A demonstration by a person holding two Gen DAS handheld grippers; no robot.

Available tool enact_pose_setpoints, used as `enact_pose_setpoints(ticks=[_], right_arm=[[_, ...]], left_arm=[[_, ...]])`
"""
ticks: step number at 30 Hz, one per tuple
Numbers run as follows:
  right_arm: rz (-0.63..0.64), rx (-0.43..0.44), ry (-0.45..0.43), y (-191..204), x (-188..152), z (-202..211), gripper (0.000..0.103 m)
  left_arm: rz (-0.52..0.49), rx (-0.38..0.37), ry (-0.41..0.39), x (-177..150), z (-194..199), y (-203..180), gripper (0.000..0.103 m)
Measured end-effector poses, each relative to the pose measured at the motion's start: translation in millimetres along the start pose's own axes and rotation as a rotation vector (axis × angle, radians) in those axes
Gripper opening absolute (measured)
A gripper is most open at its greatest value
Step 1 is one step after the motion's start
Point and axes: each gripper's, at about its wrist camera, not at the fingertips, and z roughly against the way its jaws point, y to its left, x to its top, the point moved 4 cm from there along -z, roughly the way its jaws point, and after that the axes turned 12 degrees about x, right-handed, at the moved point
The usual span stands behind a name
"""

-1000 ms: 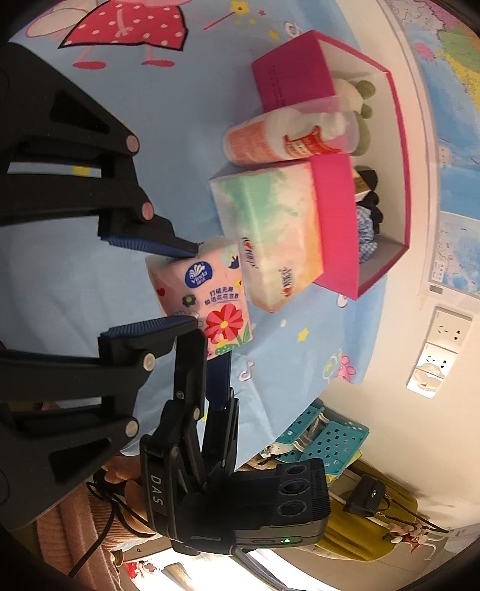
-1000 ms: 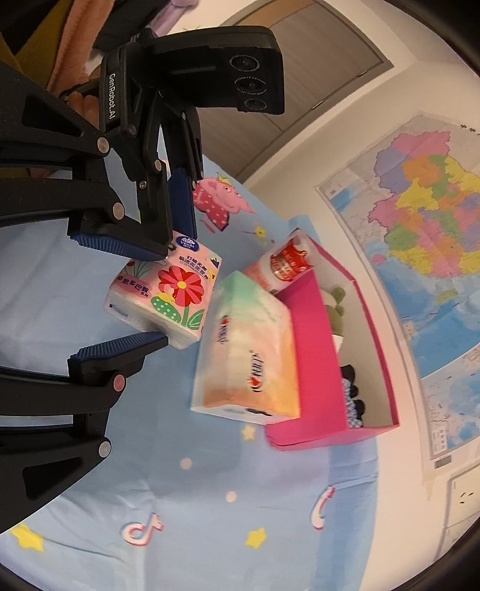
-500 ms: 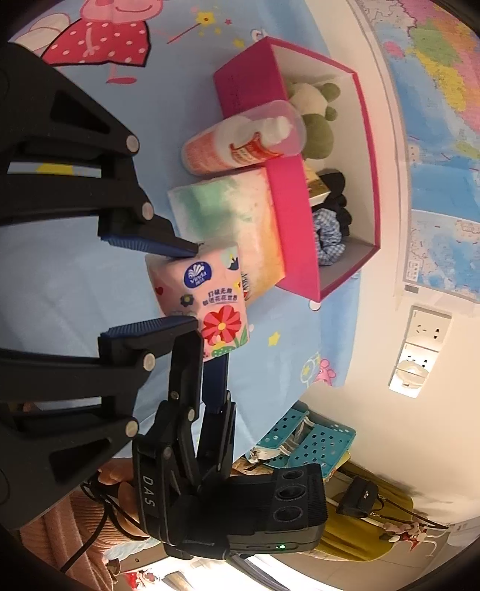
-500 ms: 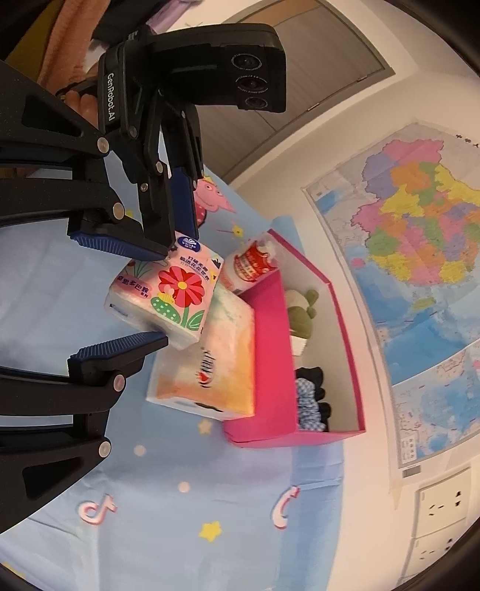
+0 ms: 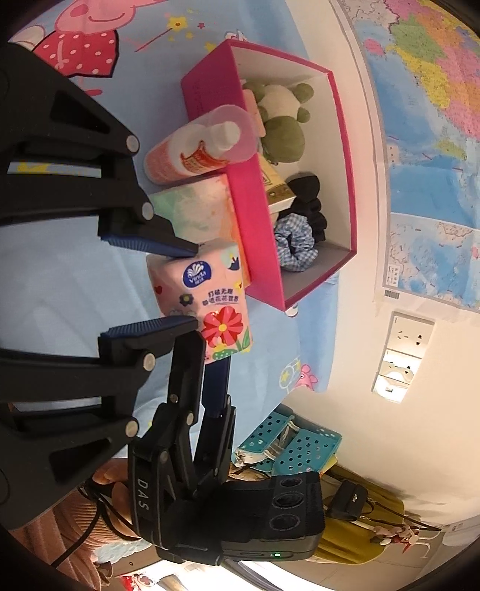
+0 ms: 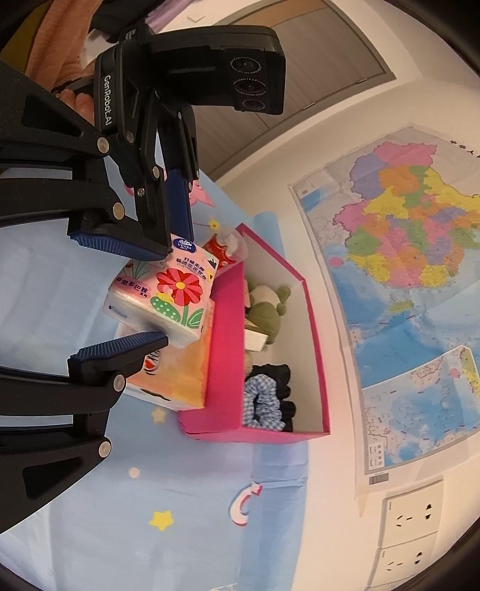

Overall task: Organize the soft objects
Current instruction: 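Carry the floral pack into the pink box and open the right gripper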

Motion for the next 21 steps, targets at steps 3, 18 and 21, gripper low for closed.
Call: enact_pose_setpoints(ticks=[3, 18, 21], right_arm=[[0.009, -0.004, -0.008, -0.6, 4.6, 0.6, 0.041], [0.027, -0.012, -0.03, -11.2, 26.6, -1.0, 0.041], [0.033, -0.017, -0.037, -13.1, 30.0, -1.1, 0.041]], left_arm=[[-0.001, 0.001, -0.006, 4.7, -0.3, -0.4, 0.034], [0.011, 0.008, -0.014, 26.2, -11.1, 2.5, 0.034], [0.009, 0.013, -0.017, 31.3, -13.6, 2.8, 0.034]])
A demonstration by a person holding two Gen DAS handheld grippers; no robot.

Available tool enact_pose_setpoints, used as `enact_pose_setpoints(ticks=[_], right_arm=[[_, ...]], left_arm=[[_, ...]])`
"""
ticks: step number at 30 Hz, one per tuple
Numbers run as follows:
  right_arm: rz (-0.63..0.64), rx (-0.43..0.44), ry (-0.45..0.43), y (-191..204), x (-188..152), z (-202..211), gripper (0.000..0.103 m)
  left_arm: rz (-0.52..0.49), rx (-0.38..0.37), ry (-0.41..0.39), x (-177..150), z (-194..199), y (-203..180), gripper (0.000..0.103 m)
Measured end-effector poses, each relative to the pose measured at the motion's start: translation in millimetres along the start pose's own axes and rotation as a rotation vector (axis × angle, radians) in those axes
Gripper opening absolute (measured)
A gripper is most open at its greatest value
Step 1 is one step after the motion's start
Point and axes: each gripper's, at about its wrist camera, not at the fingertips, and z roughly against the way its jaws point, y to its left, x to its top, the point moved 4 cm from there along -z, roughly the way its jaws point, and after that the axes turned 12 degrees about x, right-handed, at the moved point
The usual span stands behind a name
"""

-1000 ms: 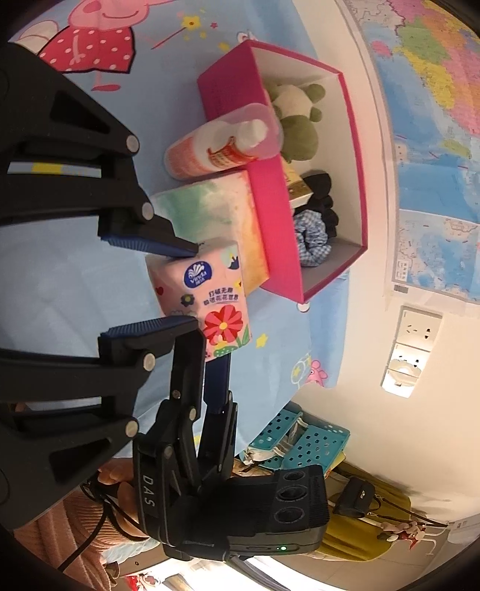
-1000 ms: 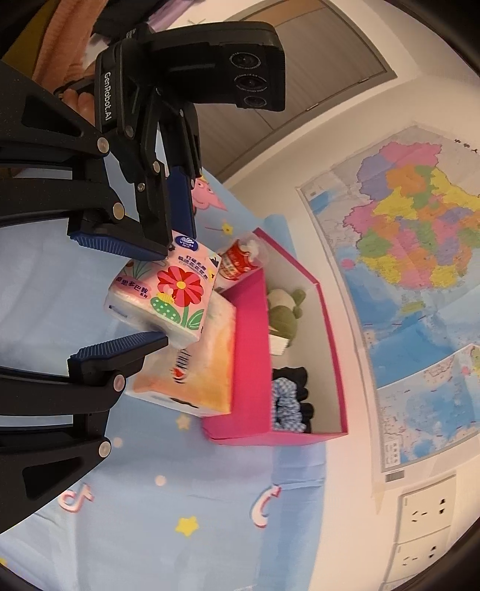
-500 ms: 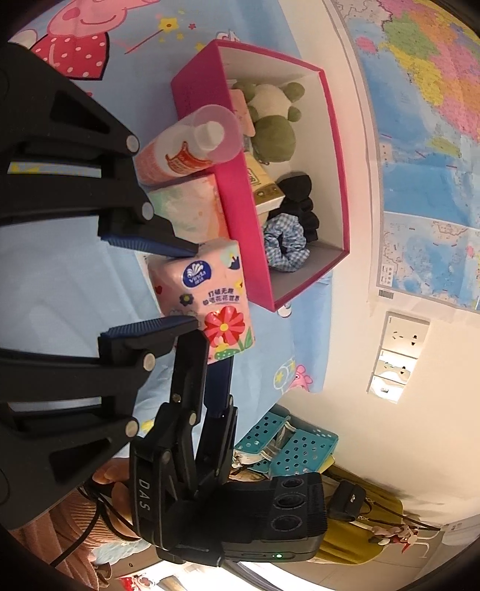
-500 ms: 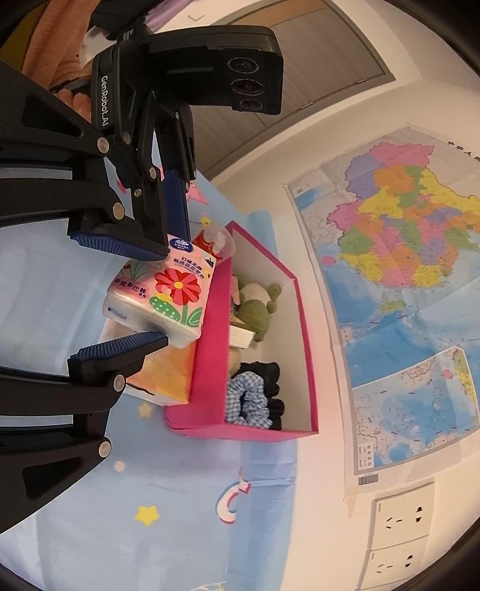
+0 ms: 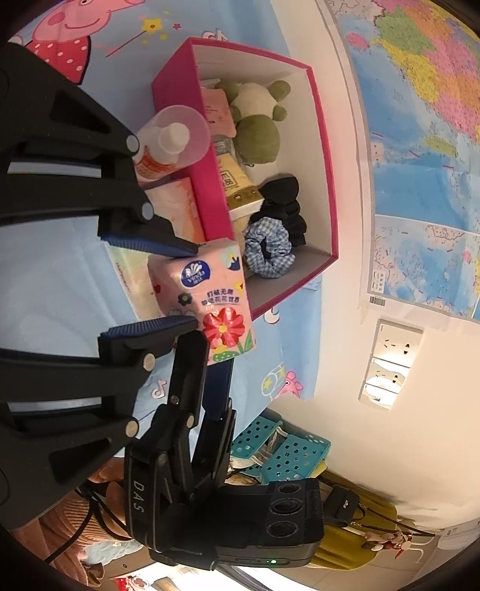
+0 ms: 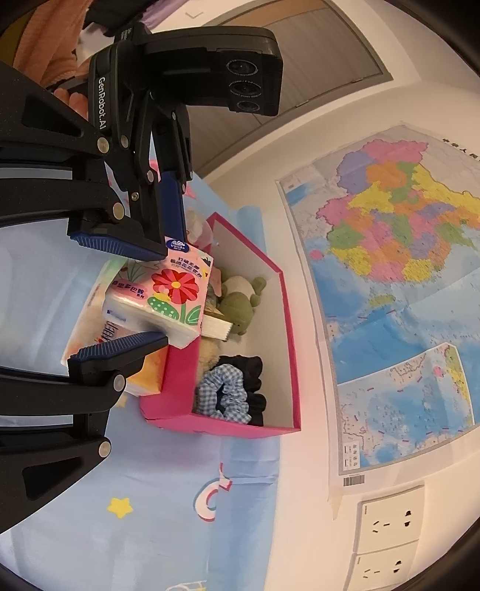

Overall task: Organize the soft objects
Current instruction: 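Carry the floral pack into the pink box and open the right gripper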

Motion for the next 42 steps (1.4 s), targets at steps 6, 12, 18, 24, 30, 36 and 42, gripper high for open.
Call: enact_pose_setpoints(ticks=[6, 12, 18, 24, 30, 36, 42], right_arm=[[0.001, -0.004, -0.006, -7.5, 8.9, -2.4, 0.041], [0.007, -0.011, -0.004, -15.7, 17.5, -6.5, 0.041], [0.011, -0.015, -0.007, -21.6, 26.0, -10.5, 0.041], [0.014, -0.019, -0.004, -26.3, 32.7, -15.9, 0.041], [0.024, -0.028, 0.002, -29.8, 38.0, -21.6, 0.041], [0.023, -0.038, 0.007, -35.0, 40.9, -27.3, 0.041], [0.003, -0.045, 0.007, -42.5, 41.5, -30.9, 0.041]], left_arm=[[0.002, 0.012, -0.002, 9.9, -6.1, 0.1, 0.034], [0.002, 0.026, -0.002, 19.3, -14.5, 2.1, 0.034], [0.008, 0.042, -0.001, 27.3, -23.3, 5.1, 0.034], [0.015, 0.053, 0.005, 31.5, -31.0, 9.0, 0.034], [0.016, 0.07, 0.013, 35.4, -37.7, 11.1, 0.034], [0.013, 0.081, 0.019, 40.3, -43.9, 12.0, 0.034], [0.02, 0.086, 0.025, 45.3, -49.0, 13.8, 0.034]])
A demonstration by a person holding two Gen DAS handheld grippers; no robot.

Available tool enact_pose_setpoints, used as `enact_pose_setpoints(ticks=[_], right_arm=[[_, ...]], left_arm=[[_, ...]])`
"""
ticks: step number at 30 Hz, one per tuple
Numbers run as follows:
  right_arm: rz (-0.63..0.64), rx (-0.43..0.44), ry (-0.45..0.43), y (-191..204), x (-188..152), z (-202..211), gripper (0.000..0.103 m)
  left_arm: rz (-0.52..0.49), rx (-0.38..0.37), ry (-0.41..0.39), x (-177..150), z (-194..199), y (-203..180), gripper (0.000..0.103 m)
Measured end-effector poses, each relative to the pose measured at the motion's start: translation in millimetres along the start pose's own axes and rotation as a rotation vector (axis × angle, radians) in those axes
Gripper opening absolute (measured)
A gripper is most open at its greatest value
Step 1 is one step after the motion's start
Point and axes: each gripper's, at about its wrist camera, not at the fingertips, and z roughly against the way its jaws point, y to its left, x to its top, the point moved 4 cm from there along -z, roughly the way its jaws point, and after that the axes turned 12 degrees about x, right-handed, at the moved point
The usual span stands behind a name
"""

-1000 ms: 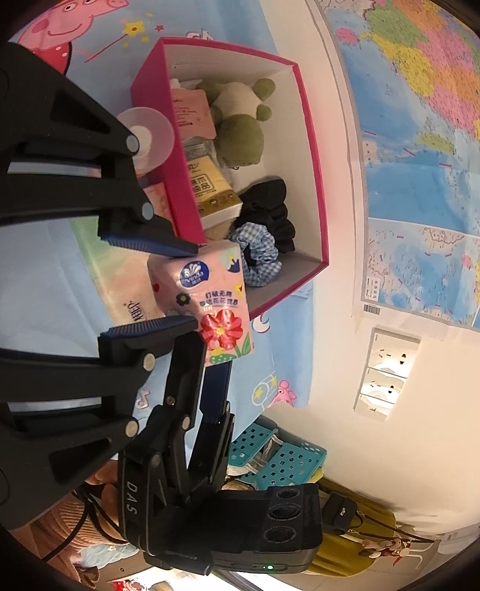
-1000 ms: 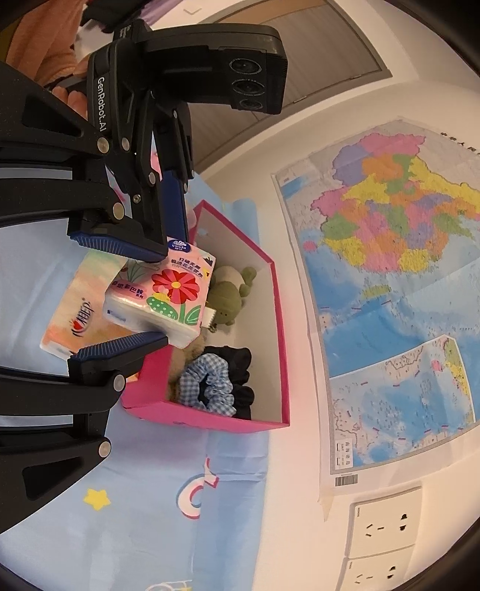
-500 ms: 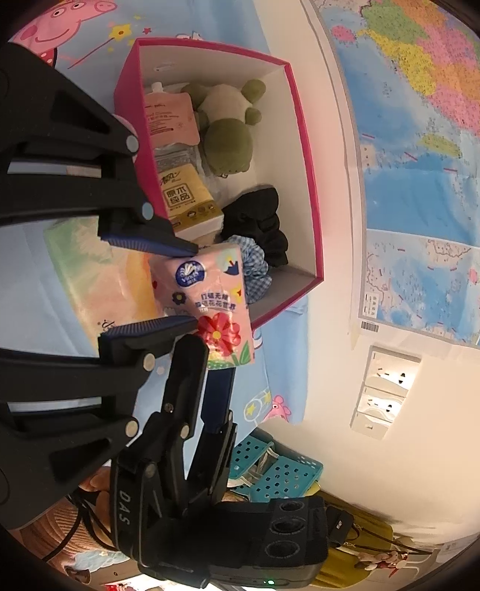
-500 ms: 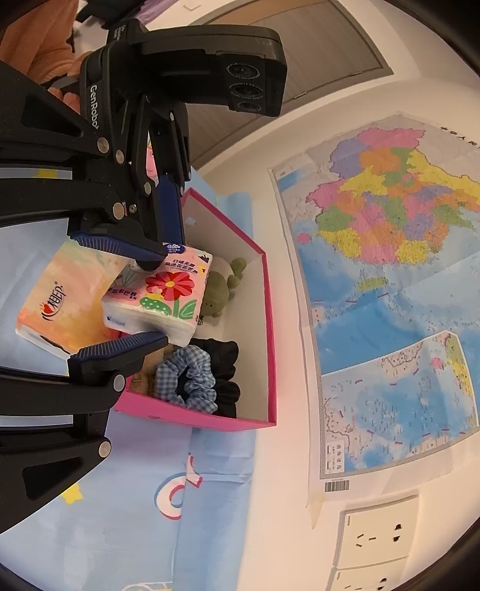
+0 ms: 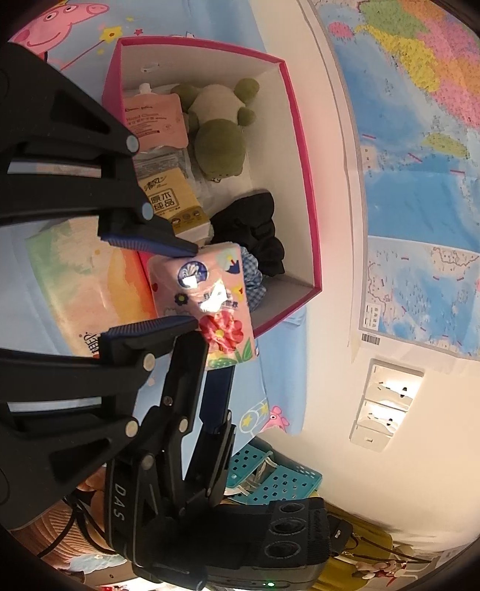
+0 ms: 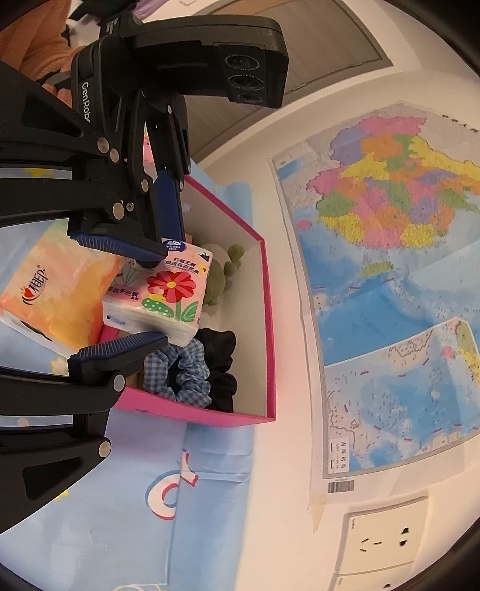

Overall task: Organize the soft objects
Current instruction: 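Carry the floral pack into the pink box and open the right gripper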

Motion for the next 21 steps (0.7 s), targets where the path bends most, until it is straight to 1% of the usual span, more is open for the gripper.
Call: enact_pose_setpoints(ticks=[9, 14, 17, 19, 21], right_arm=[[-0.02, -0.032, 0.007, -11.3, 5.4, -10.1, 0.041], [-0.028, -0.065, 0.013, -16.3, 6.4, -16.6, 0.042], [-0.025, -0.071, 0.006, -15.3, 4.9, -15.4, 0.042], [-0.018, -0.083, -0.004, -14.2, 3.8, -11.8, 0.047], [-0.016, -0.089, -0.015, -12.5, 2.2, -6.8, 0.048]], left_arm=[[0.024, 0.004, 0.036, 7.6, -15.8, 5.0, 0.034], [0.026, 0.041, 0.046, 7.2, -22.9, 7.0, 0.034], [0.017, 0.068, 0.029, 4.8, -19.8, 8.3, 0.042], [0.017, 0.074, 0.013, 1.9, -14.6, 9.8, 0.049], [0.017, 0.081, -0.009, -0.6, -8.2, 11.4, 0.059]])
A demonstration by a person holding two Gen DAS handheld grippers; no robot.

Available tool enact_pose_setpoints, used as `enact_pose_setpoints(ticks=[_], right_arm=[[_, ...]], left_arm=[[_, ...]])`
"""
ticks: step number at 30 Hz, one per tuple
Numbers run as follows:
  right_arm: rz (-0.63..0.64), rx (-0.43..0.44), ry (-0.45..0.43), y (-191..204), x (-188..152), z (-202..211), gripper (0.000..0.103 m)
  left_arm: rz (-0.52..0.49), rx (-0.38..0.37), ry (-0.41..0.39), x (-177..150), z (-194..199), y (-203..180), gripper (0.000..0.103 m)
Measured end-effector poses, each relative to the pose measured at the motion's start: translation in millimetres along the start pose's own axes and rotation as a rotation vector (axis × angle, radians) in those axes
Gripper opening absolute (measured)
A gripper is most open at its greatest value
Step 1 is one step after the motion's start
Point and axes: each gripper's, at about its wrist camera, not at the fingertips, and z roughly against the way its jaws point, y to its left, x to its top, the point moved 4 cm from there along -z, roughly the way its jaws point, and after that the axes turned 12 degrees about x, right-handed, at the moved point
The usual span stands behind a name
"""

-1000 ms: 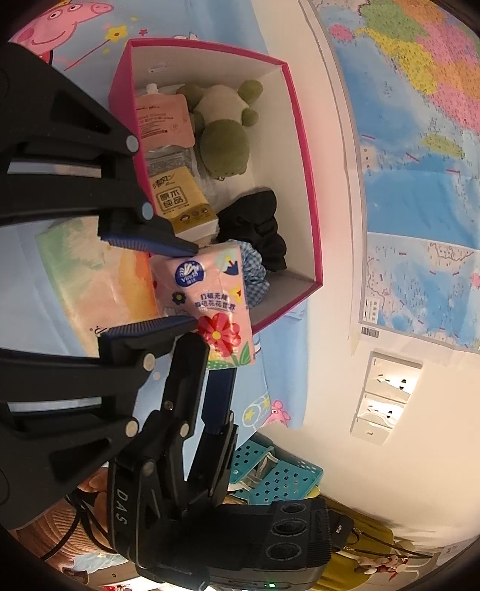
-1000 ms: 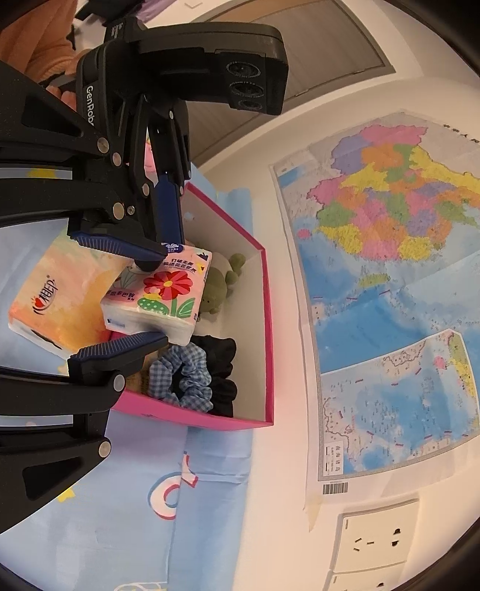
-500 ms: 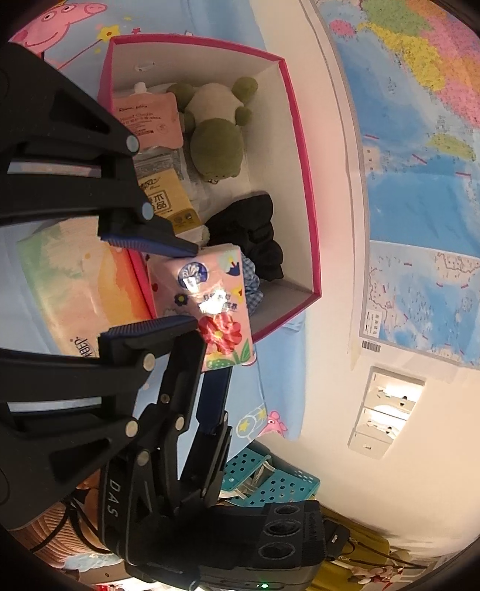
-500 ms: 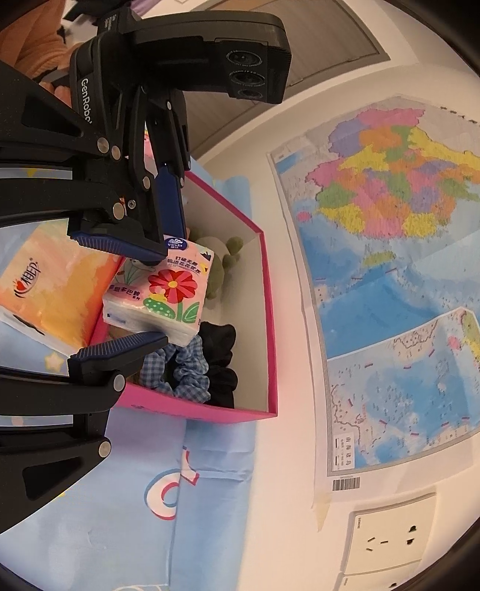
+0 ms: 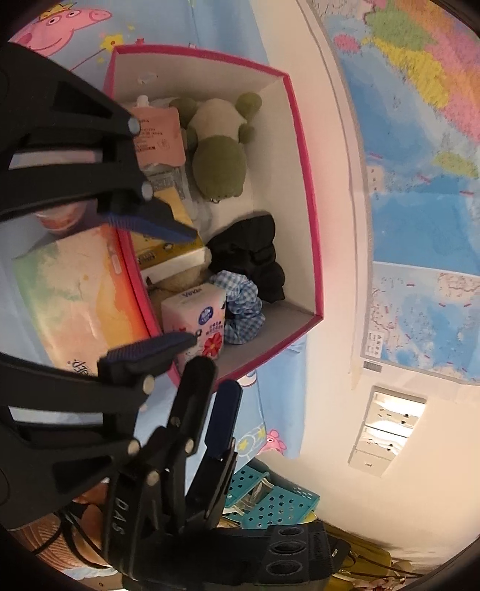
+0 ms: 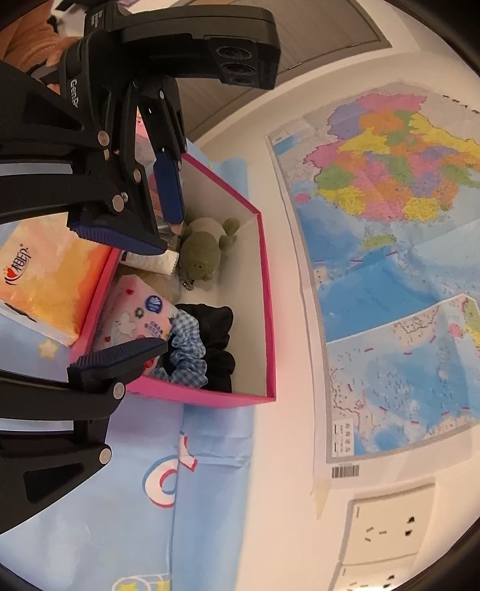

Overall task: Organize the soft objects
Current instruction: 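Carry the floral pack into the pink box and open the right gripper, then withdraw the open right gripper from the pink box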

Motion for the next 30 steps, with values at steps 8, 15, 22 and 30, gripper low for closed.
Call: enact_pose_setpoints(ticks=[8, 15, 22, 30], right_arm=[[0.091, -0.048, -0.058, 27.9, -21.0, 28.1, 0.074], [0.126, -0.122, -0.083, 47.9, -55.5, 42.3, 0.103], [0.159, -0.152, -0.056, 71.9, -90.1, 35.3, 0.103], [0.165, -0.124, 0.003, 86.7, -120.4, 25.7, 0.103]], left_arm=[[0.0, 0.059, -0.132, -27.2, 47.9, 9.5, 0.092], [0.077, 0.145, -0.154, -67.9, 74.4, 31.9, 0.103], [0.143, 0.235, -0.102, -104.4, 74.0, 52.6, 0.103], [0.149, 0.317, -0.099, -123.9, 81.5, 60.9, 0.103]])
